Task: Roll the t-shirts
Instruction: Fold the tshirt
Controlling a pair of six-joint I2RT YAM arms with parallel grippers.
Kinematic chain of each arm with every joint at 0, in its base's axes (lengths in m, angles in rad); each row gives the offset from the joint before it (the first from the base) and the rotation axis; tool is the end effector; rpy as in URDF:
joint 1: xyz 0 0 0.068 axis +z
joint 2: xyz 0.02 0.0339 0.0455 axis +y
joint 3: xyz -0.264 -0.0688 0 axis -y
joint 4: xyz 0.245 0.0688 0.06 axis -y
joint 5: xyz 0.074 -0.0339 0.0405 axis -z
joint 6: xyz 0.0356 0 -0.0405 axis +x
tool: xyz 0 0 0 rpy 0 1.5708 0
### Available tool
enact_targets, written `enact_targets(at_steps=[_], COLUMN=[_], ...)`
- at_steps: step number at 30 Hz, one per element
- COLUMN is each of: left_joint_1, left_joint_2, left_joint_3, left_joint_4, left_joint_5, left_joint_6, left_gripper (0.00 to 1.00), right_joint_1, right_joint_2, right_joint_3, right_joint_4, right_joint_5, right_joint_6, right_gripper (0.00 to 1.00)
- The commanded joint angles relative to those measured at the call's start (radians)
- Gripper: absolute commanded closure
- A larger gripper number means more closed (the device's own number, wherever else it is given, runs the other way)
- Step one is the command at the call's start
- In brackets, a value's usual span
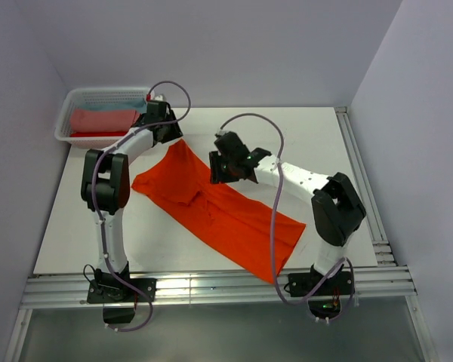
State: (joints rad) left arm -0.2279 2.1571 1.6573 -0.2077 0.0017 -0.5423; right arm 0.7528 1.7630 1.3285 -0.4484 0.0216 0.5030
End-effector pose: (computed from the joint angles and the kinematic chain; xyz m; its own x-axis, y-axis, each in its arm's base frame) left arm 0.4804 -0.1115 0.1974 -0.6595 -0.3768 -0.6504 -0.1322 0.9099 -0.3932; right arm 0.2833 0.2644 0.2393 -0.8187 -0.1066 -0.5643 -0.3183 0.9021 0.2914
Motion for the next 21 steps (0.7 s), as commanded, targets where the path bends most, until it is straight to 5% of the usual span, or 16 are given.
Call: enact_targets(at_steps=[1, 7, 11, 14, 16, 21], left_joint_1=[0.009, 0.010, 0.002, 0.002, 0.005, 0.025], left_joint_2=[-0.172, -0.395, -0.590, -0.739, -0.827, -0.927], left_joint_3=[-0.036, -0.230, -0.559, -0.751, -0.812, -0.930], left_joint_4=[0.008, 0.036, 0.146, 0.198, 0.199, 0.180], left_joint_5=[-0.039, -0.028, -0.016, -0.051, -0.069, -0.056], left_joint_6=[0.011, -0.016, -0.131, -0.189, -0.208, -0.234], left_gripper=[0.53, 0.51, 0.50, 0.40, 0.19, 0.16], right_joint_1=[-0.085, -0.181, -0.193, -0.199, -0.207, -0.214], right_joint_2=[0.061, 0.298, 0.455, 0.556, 0.605, 0.645], right_joint_3=[0.098, 0.396, 0.592, 0.710, 0.760, 0.787], right_joint_4=[0.125, 0.073, 0.039, 0.028, 0.027, 0.040], right_joint_5=[-0.208, -0.314, -0.356, -0.376, -0.422, -0.436], right_joint_6=[-0.107, -0.179, -0.188, -0.169, -0.136, -0.100], right_gripper=[0.47, 0.44, 0.44, 0.42, 0.39, 0.38])
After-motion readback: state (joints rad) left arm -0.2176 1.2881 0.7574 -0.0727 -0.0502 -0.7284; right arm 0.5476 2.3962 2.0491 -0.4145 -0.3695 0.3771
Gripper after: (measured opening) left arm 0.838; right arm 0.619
